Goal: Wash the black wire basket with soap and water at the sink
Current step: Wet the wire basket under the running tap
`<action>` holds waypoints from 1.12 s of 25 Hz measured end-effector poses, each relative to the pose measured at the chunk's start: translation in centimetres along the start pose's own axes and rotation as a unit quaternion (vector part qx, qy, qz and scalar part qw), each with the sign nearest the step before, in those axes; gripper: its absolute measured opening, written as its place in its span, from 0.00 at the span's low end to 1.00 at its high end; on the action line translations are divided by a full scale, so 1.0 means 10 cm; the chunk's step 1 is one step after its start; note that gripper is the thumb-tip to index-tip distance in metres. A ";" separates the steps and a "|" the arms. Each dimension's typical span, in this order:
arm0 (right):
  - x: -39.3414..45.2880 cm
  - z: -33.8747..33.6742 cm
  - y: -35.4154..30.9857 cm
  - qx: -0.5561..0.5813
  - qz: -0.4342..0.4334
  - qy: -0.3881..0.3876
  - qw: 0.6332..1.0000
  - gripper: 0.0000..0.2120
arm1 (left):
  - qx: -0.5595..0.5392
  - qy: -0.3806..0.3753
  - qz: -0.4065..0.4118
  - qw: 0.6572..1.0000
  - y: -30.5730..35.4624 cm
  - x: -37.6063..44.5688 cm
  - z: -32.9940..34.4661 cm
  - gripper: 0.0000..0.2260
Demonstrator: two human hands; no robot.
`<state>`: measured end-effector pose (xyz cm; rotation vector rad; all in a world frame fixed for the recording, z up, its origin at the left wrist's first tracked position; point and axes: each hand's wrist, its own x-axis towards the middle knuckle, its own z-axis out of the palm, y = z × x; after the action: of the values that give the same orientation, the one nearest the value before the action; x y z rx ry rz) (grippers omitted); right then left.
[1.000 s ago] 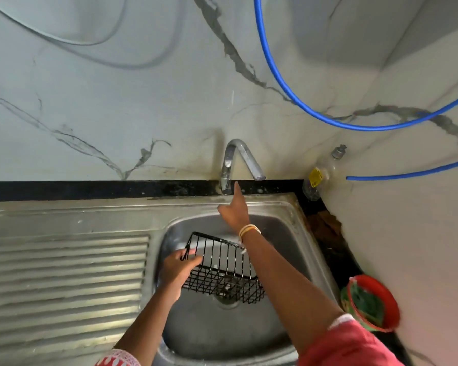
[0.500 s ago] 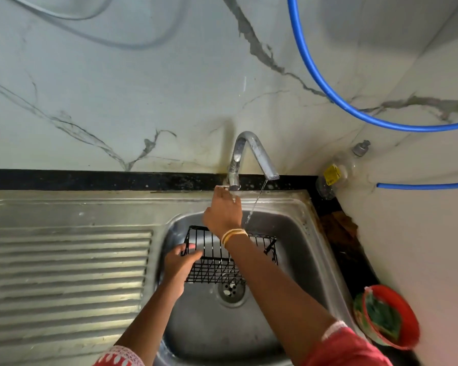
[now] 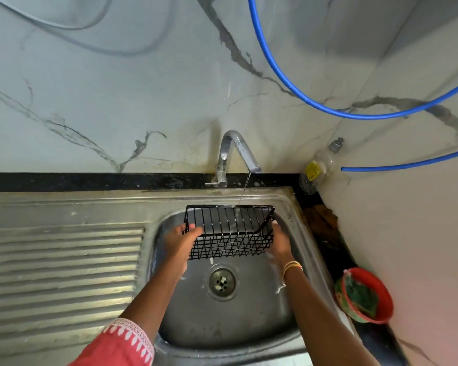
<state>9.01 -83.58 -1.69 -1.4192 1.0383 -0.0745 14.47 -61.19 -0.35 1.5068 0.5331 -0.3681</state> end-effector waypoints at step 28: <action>-0.36 -0.04 -0.60 0.256 -0.034 0.062 0.964 0.11 | 0.000 -0.101 0.051 0.994 0.92 -0.16 0.14 0.08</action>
<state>9.77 -83.04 5.23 -0.9846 0.9813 -0.4550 18.29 -62.37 8.19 1.4707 0.2949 -0.4348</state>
